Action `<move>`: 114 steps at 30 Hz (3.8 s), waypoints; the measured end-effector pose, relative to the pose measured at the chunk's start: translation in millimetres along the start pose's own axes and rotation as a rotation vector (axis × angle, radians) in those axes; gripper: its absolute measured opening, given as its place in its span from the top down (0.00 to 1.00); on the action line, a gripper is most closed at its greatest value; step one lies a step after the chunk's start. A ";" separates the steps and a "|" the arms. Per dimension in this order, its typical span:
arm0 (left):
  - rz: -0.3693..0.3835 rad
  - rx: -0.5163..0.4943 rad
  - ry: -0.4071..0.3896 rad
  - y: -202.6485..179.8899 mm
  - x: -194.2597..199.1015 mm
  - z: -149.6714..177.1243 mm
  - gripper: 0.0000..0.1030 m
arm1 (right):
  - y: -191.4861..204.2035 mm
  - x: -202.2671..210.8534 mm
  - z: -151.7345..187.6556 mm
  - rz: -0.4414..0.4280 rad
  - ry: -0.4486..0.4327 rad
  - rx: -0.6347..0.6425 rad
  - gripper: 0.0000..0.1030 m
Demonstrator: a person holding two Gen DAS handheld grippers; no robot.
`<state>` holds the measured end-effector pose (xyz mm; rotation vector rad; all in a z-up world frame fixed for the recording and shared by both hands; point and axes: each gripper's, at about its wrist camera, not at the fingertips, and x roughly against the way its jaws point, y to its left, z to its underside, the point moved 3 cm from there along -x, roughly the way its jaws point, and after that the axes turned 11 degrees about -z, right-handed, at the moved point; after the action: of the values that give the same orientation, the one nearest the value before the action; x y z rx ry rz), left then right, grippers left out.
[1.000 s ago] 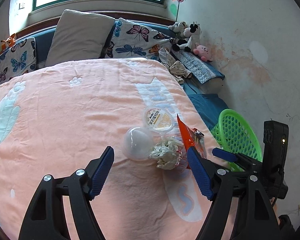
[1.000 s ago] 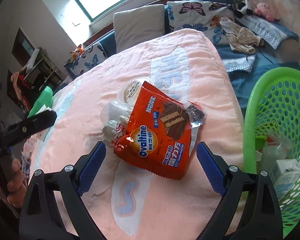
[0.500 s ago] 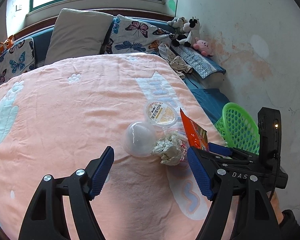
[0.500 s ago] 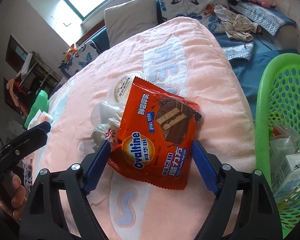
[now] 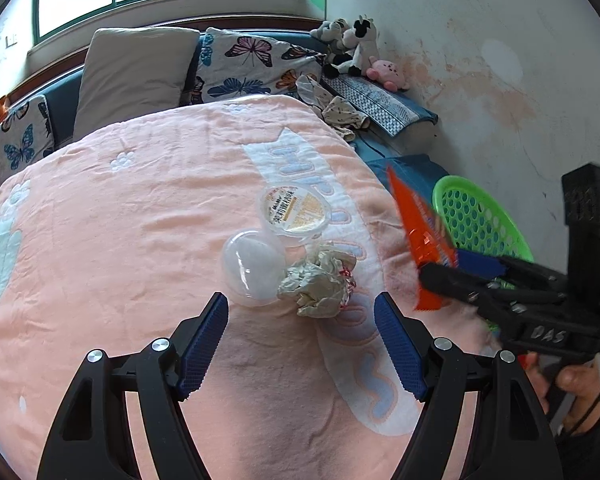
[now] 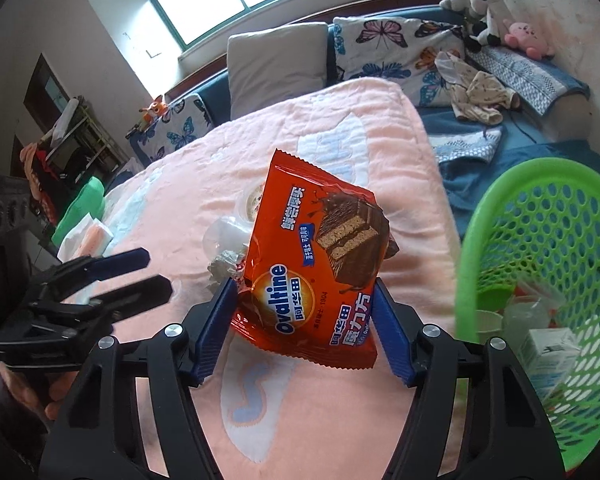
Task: Collect trash
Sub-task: 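Carry the Ovaltine wrapper over the basket with the right tool while the left tool grasps crumpled plastic, then drop the wrapper into the basket with the right tool while the left tool drops the crumpled plastic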
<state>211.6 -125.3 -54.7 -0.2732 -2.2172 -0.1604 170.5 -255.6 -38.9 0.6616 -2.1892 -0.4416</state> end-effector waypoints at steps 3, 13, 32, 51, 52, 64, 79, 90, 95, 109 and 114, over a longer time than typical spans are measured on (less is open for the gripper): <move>-0.002 -0.042 -0.002 -12.6 -4.7 1.5 0.29 | -4.5 17.4 -2.5 0.026 -0.027 0.018 0.35; -0.046 -0.129 -0.014 -37.9 -22.5 -0.4 0.29 | -31.4 49.9 -0.5 0.087 -0.061 0.007 0.35; -0.153 -0.171 -0.023 -41.5 -44.8 -6.0 0.67 | -63.2 66.1 10.4 0.132 -0.070 -0.032 0.35; -0.004 -0.190 -0.062 -94.4 11.1 -31.8 0.71 | -71.4 104.2 17.9 0.173 -0.100 -0.036 0.36; 0.003 -0.200 -0.060 -100.5 11.0 -32.7 0.71 | -74.2 106.5 18.7 0.178 -0.103 -0.040 0.36; 0.113 -0.221 -0.031 -159.1 4.1 -41.4 0.71 | -117.9 117.9 40.9 0.231 -0.083 -0.106 0.25; 0.216 -0.231 0.053 -215.4 -21.8 -41.1 0.67 | -138.5 150.4 50.4 0.251 -0.139 -0.143 0.21; 0.196 -0.230 0.056 -211.5 -19.9 -38.6 0.35 | -141.2 157.7 54.0 0.239 -0.156 -0.142 0.21; 0.140 -0.203 0.010 -189.5 -10.3 -38.4 0.35 | -127.1 150.3 49.7 0.219 -0.147 -0.110 0.21; 0.042 -0.082 -0.052 -103.5 16.5 -33.1 0.29 | -65.0 98.2 26.7 0.150 -0.091 0.005 0.21; 0.010 -0.018 -0.054 -64.1 22.6 -29.3 0.29 | -41.0 77.2 17.2 0.132 -0.069 0.046 0.21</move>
<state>204.4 -190.3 -20.2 -0.3016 -2.2685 -0.1696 127.5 -332.4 -24.8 0.5296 -2.2983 -0.3509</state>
